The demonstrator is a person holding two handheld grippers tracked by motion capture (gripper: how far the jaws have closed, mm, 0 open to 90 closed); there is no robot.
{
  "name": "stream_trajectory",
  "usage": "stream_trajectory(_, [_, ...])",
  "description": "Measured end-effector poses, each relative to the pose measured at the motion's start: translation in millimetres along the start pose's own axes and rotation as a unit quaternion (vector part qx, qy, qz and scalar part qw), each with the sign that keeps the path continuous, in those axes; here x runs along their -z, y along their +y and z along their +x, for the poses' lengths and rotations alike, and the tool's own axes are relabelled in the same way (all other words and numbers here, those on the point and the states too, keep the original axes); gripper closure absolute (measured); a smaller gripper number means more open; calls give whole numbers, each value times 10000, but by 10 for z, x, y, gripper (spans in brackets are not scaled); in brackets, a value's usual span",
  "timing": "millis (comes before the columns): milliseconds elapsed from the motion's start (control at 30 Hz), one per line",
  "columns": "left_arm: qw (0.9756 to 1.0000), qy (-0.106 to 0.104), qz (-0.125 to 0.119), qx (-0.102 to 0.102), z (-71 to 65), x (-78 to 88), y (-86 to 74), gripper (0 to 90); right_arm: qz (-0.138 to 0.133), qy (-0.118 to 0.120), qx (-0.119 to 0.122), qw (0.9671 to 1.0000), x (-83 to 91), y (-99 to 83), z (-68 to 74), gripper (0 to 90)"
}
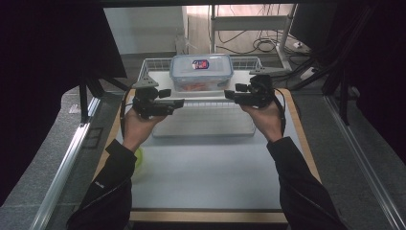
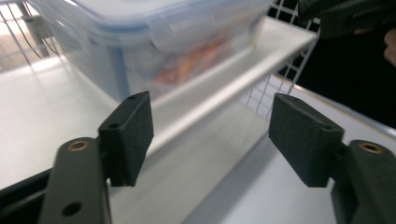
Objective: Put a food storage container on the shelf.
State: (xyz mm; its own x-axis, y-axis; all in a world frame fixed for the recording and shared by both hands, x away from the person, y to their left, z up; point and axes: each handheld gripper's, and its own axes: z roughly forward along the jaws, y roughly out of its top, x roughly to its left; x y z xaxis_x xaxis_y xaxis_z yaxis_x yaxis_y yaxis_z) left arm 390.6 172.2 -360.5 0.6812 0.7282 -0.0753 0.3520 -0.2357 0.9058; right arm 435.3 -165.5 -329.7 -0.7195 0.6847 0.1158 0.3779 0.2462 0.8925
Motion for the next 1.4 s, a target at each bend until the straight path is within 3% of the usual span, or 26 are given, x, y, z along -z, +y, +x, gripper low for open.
stream_trajectory(200, [9999,6,-29,-114,-106,15,-174,190,81,60,216,9997,67,-156,95,330])
stream_trajectory(533, [9994,-162,108,-273,-319,65,-433,119,156,180,499,9985,183,-410,241,233])
stream_trajectory(900, [9987,-248,144,-416,-508,178,-716,74,146,224,577,9980,309,-731,364,136])
stream_trajectory(1067, [9984,-133,112,-534,-586,227,-928,47,234,188,625,9976,336,-880,399,91])
stream_trajectory(1133, [9988,-193,31,-452,-578,250,-1027,44,280,234,630,9973,340,-955,415,77])
stream_trajectory(1200, [9990,-268,97,-341,-552,247,-1094,38,319,255,623,9972,339,-1015,424,71])
stream_trajectory(1267, [9994,-188,90,-291,-539,263,-1140,34,332,237,629,9972,336,-1069,433,62])
stream_trajectory(1400, [9993,-336,68,-123,-554,292,-1247,50,364,205,688,9968,336,-1180,464,48])
